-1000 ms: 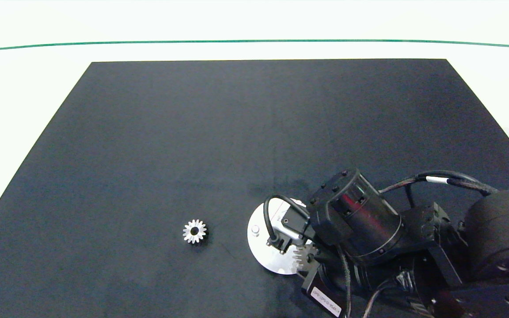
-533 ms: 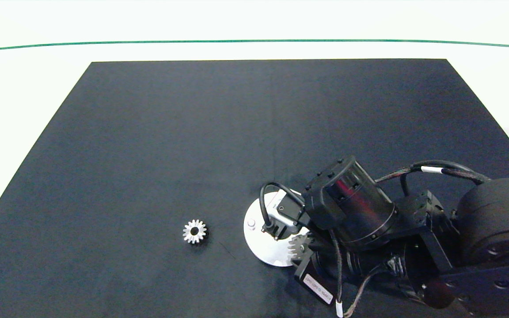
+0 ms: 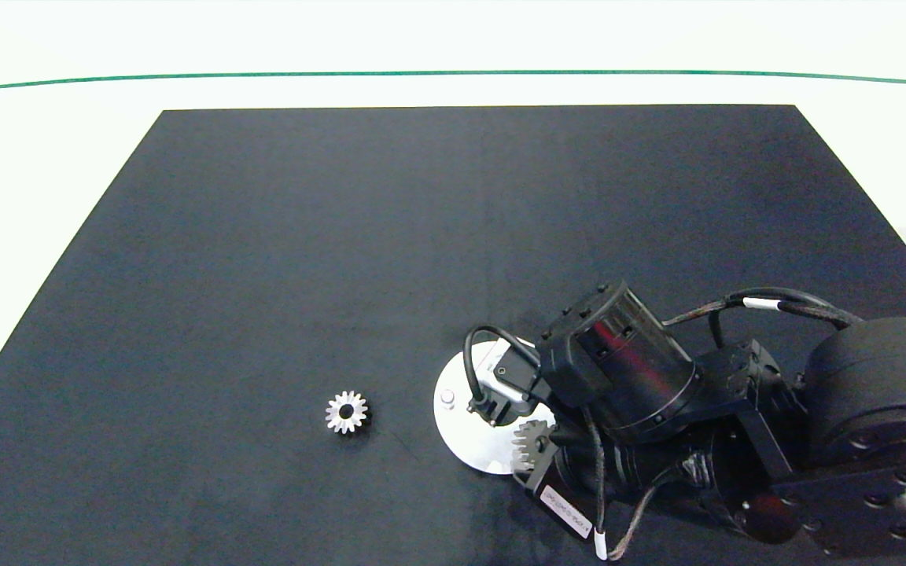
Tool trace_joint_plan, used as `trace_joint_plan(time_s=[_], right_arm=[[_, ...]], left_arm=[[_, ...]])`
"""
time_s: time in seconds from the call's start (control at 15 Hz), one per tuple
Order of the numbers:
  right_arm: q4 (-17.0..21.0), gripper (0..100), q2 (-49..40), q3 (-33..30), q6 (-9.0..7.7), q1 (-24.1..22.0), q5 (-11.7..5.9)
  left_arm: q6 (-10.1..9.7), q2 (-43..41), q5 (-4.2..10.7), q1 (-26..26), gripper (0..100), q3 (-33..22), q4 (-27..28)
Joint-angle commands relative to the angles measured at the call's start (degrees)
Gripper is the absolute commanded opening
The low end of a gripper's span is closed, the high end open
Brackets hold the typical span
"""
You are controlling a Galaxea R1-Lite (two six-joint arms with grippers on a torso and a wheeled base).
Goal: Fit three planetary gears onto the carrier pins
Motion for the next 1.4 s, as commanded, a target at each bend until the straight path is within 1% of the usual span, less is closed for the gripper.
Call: trace_joint_plan(time_s=[0.07,0.27,0.47,0.8,0.93,1.0,1.2,1.4], right_arm=[[0.1,100,0.1,-0.1,-0.1,-0.1,-0.08],[0.1,100,0.0,-0.9,-0.1,-0.1,-0.08],[0.1,100,-1.9,-3.8,-0.01,-0.1,-0.08],[0.3,100,-6.4,-3.8,-0.1,-0.4,-0.17],[0.3,100,-8.5,-3.0,-0.54,-0.6,-2.63],[0.3,100,-8.8,-2.6,-0.71,-0.6,-3.16],[0.3,100,-8.4,-1.6,-1.51,-3.4,-3.6],[0.3,100,-7.7,-0.2,-1.42,-5.0,-3.6]], left_arm=[[0.02,0.0,0.03,-0.4,100,0.0,0.2],[0.02,-0.2,0.03,-0.8,100,0.1,0.2],[0.02,-0.3,0.03,-0.8,100,0.1,0.2],[0.02,-0.4,0.03,-1.0,100,0.3,0.3],[0.02,-0.6,0.03,-1.0,100,0.3,0.3],[0.02,-0.6,0.03,-1.0,100,0.3,0.3],[0.02,-0.6,0.03,-1.0,100,0.2,0.2],[0.02,-1.2,0.03,-1.0,100,0.2,0.2]])
